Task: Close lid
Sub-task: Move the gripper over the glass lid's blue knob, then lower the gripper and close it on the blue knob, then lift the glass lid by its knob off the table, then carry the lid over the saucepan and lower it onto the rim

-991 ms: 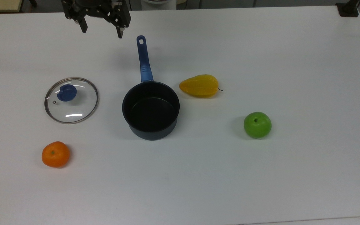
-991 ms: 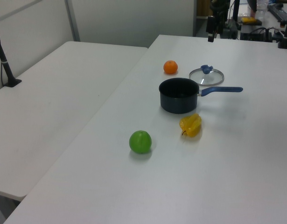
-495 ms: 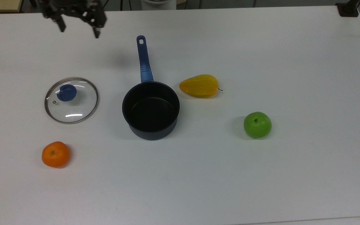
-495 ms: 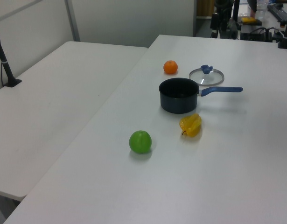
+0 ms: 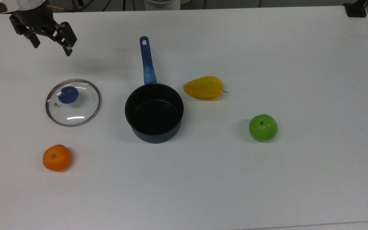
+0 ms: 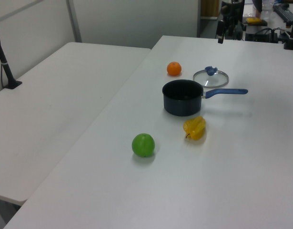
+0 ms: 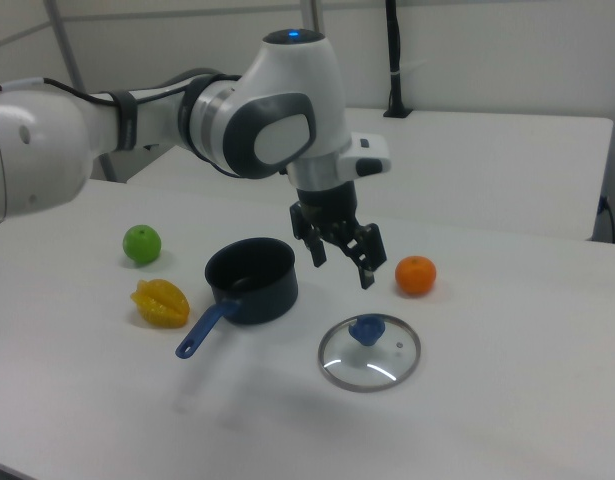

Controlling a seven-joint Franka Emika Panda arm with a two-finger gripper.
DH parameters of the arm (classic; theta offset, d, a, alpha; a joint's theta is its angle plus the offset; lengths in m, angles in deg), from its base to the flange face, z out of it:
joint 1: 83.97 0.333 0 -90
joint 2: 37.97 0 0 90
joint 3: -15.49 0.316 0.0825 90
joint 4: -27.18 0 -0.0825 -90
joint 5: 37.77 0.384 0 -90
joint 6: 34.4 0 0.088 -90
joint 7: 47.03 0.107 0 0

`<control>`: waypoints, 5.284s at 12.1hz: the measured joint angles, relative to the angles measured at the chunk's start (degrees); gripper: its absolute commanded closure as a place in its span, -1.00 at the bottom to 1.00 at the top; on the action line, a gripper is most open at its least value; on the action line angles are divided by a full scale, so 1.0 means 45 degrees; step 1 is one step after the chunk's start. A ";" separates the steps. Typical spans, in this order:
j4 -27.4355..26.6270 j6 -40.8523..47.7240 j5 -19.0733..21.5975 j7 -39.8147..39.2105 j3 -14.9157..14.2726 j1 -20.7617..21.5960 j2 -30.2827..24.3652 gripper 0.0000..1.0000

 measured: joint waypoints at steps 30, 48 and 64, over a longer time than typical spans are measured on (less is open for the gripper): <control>-0.0274 -0.3744 -0.0417 -0.0599 0.0175 0.0199 0.3167 -0.64; -0.0081 -0.3066 -0.0418 -0.0605 0.0156 0.0054 0.2333 -0.10; 0.1454 -0.0417 0.0267 0.1293 0.0323 0.4142 0.1477 -0.07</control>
